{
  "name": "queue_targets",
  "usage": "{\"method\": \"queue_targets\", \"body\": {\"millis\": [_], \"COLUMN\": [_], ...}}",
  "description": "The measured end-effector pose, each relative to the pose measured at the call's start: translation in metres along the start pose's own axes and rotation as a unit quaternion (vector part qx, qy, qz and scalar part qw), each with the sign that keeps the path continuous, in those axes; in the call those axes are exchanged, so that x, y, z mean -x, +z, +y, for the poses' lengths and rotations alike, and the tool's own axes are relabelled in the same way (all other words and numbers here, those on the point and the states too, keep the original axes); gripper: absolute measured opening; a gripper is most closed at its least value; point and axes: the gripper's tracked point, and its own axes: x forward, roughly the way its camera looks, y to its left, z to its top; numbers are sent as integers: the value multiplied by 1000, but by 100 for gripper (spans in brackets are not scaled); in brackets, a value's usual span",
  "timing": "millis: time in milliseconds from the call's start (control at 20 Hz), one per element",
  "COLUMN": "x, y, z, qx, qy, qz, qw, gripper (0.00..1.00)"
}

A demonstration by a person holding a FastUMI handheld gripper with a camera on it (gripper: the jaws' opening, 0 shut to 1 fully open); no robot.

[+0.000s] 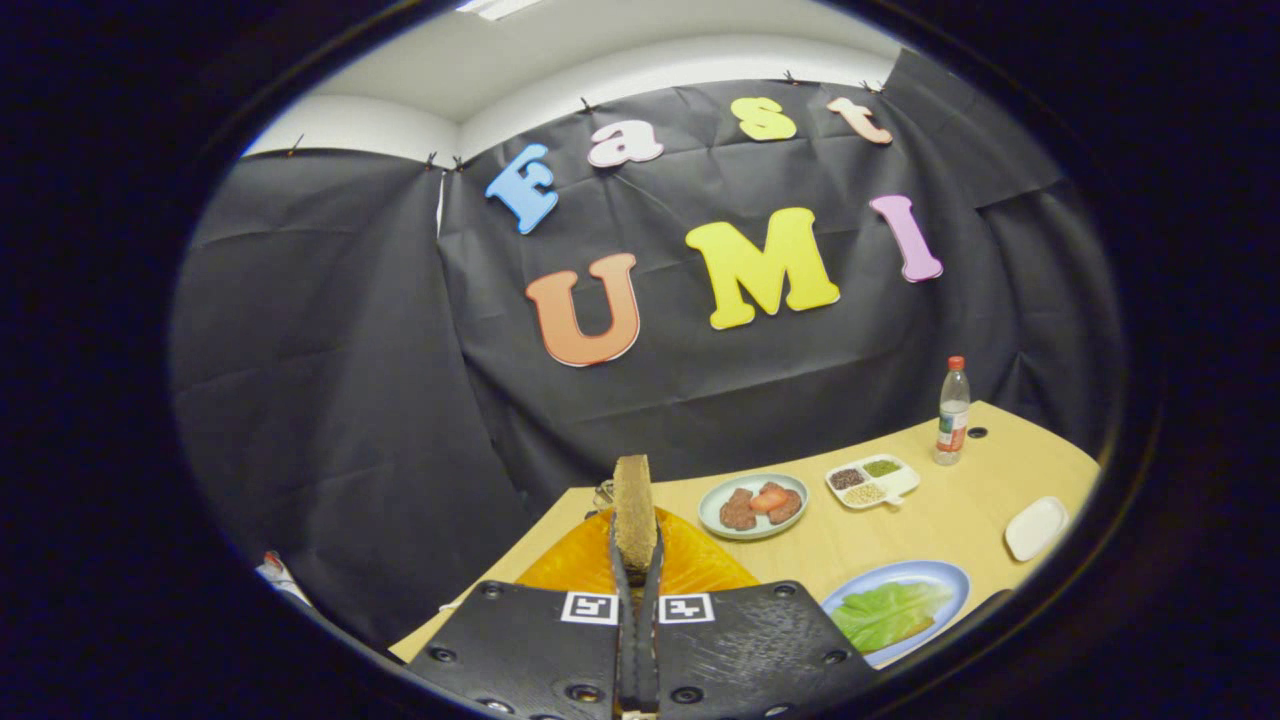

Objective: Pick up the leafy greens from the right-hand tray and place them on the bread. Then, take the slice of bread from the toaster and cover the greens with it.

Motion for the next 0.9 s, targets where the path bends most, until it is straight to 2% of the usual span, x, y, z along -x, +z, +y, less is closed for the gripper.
{"method": "queue_targets", "body": {"millis": [150,300,650,900], "x": [18,28,21,11], "y": [14,5,-53,-89], "z": [-34,-73,-147,-177], "qx": [13,17,-22,-58], "qy": [-19,-40,-77,-87], "qz": [-24,-30,13,33], "qw": [999,999,997,994], "gripper": [0,0,0,0]}}
